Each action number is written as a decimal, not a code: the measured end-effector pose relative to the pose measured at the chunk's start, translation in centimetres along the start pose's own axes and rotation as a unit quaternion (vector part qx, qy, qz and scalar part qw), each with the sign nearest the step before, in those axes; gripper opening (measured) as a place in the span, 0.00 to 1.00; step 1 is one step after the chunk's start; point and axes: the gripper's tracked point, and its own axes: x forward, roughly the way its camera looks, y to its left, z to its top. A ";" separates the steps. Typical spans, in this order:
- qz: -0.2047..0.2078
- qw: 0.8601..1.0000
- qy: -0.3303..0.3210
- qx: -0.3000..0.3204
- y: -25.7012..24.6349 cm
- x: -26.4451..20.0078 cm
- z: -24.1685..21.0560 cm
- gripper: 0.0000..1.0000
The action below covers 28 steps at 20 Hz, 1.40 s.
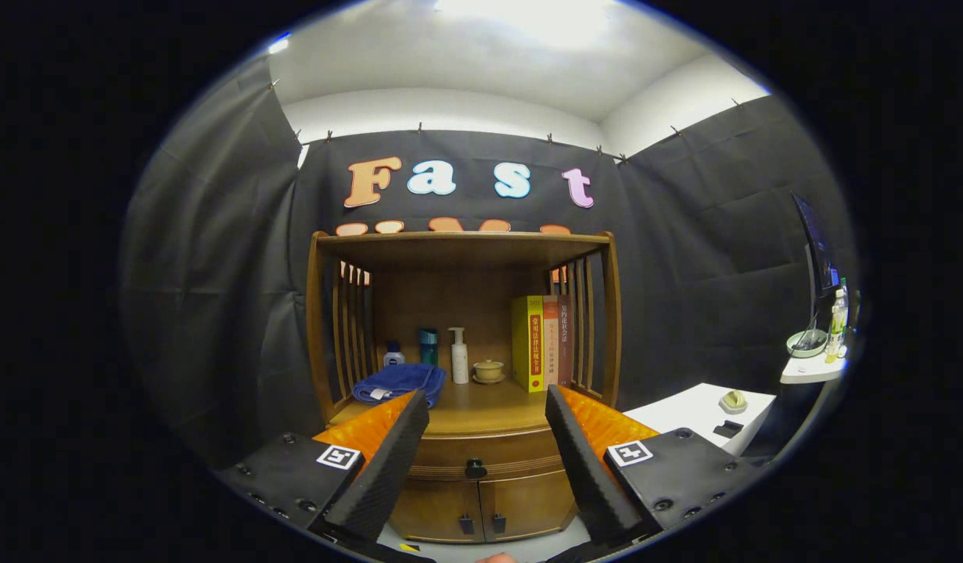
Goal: Pull open the drawer, take out the items inside it, and place them on the countertop above the cabinet.
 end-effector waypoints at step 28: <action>-0.004 1.000 0.001 -0.001 -0.2 0.1 0.1 0.99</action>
